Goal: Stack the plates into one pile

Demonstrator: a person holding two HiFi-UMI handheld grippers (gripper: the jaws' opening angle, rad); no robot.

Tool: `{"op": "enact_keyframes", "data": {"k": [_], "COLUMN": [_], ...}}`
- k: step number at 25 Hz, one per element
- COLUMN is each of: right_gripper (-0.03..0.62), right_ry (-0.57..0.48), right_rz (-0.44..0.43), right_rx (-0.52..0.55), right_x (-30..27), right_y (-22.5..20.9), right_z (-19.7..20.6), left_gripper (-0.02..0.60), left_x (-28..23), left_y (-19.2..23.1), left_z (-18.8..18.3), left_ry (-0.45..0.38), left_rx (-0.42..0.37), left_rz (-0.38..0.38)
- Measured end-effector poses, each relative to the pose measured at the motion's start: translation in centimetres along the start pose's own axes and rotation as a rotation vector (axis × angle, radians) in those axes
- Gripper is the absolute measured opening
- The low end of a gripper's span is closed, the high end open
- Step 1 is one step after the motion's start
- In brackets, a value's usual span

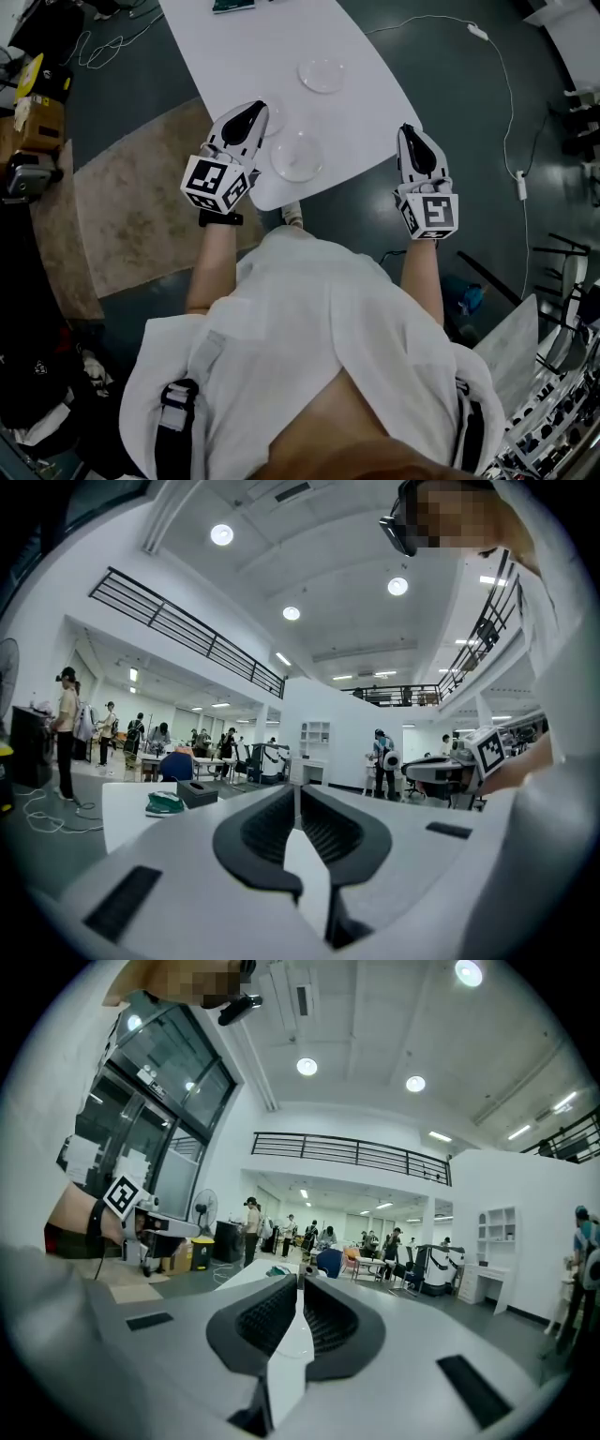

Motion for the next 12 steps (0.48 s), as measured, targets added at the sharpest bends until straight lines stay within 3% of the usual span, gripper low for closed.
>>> {"op": "enact_keyframes", "data": {"k": [12], "right_gripper": [0.037], "right_ry": [0.100], "right_rz": [-0.097], "right_rx": [0.010], "right_x": [-11.3], "right_y": [-3.6], "right_z": [3.7], "left_gripper": [0.043], "left_x": [-7.8], "left_y": [5.7], "left_z": [1.7], "left_ry": [0.077], "left_rx": [0.058], "left_rz": [-0.021]}}
Point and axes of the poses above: the fingertips, and each gripper's own axes: x backward along the fingers, y to its left, z out of its underside, the point moved 2 cm from there along x, backward along the fingers, and after that the axes turned 8 degrees about x, right-handed, at the moved point
